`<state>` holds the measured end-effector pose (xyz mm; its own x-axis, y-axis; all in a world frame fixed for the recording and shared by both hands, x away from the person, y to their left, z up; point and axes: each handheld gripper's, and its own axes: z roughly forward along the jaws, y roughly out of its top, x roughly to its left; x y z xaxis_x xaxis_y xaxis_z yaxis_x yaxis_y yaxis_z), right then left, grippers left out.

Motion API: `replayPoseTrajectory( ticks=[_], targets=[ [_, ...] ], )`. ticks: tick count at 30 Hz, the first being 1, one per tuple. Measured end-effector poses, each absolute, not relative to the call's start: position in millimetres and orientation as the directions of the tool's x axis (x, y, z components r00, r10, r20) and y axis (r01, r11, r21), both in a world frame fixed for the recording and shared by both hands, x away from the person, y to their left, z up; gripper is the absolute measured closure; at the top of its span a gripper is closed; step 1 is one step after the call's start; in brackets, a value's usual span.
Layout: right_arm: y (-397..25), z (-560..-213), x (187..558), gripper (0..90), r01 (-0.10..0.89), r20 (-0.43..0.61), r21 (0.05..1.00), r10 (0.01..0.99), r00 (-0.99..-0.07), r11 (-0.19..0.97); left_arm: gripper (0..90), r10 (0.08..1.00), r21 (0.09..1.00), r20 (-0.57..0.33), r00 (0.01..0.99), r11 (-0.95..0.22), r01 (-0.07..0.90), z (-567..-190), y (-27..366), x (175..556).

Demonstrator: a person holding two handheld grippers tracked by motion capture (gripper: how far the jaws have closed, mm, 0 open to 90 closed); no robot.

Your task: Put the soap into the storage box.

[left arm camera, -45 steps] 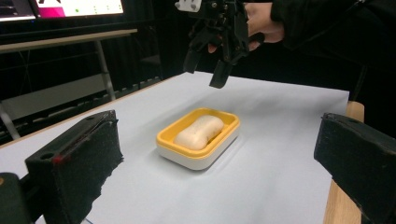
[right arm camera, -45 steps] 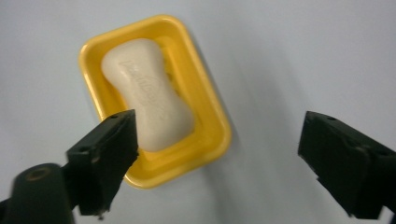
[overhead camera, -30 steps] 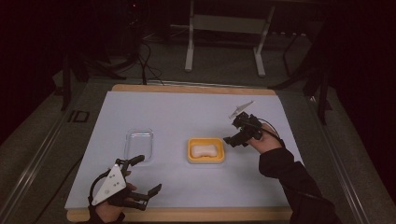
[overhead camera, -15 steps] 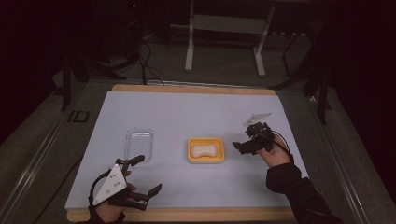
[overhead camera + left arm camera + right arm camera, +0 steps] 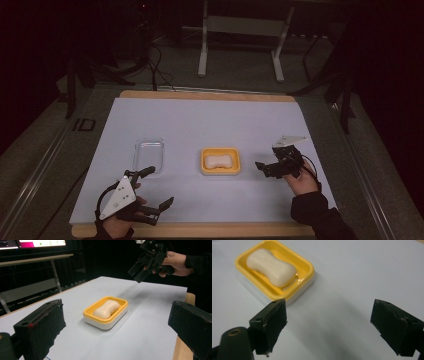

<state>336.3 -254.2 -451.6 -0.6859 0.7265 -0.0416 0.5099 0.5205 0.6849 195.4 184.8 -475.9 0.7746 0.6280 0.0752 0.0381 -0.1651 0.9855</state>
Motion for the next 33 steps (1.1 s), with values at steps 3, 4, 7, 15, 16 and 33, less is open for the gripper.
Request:
replayPoseTrajectory(
  ticks=[3,4,7,15,16,33],
  targets=[
    [-258.2,-453.3,330.1,13.0,0.512,-0.037,0.692,0.733,-0.680,0.509,0.8,0.629,0.986,0.077,0.774,-0.165,0.037,-475.8,185.1,195.3],
    [-259.4,-453.8,327.9,13.0,0.508,-0.037,0.698,0.735,-0.678,0.504,0.8,0.630,0.986,0.076,0.773,-0.165,0.038,-475.8,185.1,195.3],
    [-261.6,-455.8,321.4,13.0,0.502,-0.047,0.704,0.738,-0.673,0.502,0.7,0.630,0.985,0.077,0.773,-0.168,0.039,-475.9,185.0,195.4],
    [-268.6,-462.0,305.3,13.1,0.486,-0.064,0.725,0.751,-0.657,0.487,0.7,0.626,0.985,0.077,0.776,-0.170,0.039,-475.9,184.7,195.2],
    [-269.4,-462.5,304.1,13.1,0.487,-0.064,0.726,0.753,-0.655,0.485,0.8,0.625,0.985,0.077,0.777,-0.170,0.039,-475.8,184.7,195.2],
    [-282.2,-470.2,286.3,13.4,0.512,-0.070,0.719,0.783,-0.618,0.469,0.7,0.623,0.985,0.075,0.779,-0.170,0.041,-474.8,185.1,193.1]
  ],
)
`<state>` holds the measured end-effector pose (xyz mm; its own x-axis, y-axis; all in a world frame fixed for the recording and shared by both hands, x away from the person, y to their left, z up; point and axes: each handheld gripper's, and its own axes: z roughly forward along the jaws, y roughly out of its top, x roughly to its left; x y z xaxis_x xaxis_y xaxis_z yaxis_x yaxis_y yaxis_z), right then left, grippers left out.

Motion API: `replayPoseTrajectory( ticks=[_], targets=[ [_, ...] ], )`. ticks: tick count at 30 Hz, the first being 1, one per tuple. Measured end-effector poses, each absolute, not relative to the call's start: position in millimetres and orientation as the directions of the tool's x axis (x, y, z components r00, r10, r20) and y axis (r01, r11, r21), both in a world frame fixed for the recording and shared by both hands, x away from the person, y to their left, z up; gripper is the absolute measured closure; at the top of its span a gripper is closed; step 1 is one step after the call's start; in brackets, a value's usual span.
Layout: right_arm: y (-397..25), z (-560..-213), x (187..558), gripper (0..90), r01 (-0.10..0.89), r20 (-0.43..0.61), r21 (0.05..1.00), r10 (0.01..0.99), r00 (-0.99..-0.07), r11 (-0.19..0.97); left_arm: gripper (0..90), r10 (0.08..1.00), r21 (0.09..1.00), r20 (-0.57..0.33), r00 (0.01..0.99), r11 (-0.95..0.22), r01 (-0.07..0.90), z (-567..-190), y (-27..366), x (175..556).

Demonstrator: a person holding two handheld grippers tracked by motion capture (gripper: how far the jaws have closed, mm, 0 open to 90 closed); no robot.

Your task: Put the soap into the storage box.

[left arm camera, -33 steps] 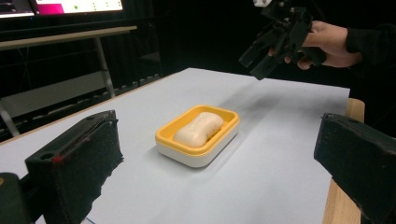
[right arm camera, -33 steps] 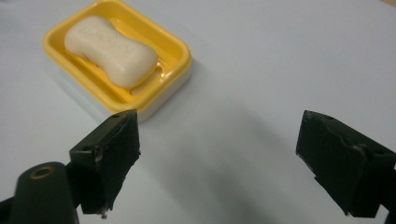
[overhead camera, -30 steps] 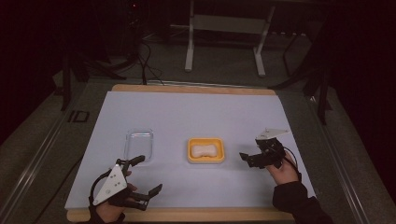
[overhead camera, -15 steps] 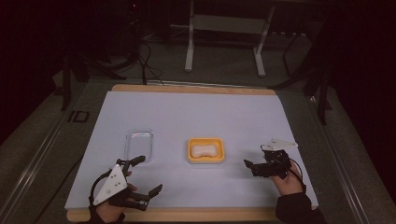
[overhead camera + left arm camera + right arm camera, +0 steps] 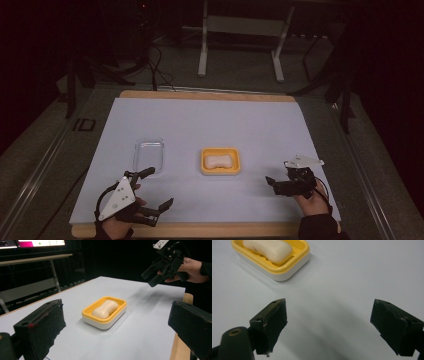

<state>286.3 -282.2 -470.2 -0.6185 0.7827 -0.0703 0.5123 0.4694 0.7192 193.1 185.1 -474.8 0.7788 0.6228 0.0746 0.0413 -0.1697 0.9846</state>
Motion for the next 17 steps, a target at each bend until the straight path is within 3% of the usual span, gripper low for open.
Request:
replayPoseTrajectory(
  ticks=[17],
  targets=[
    [-280.2,-479.6,287.9,13.4,0.523,-0.048,0.708,0.771,-0.635,0.475,0.7,0.619,0.985,0.075,0.782,-0.167,0.038,-474.2,183.5,193.5]
  ],
)
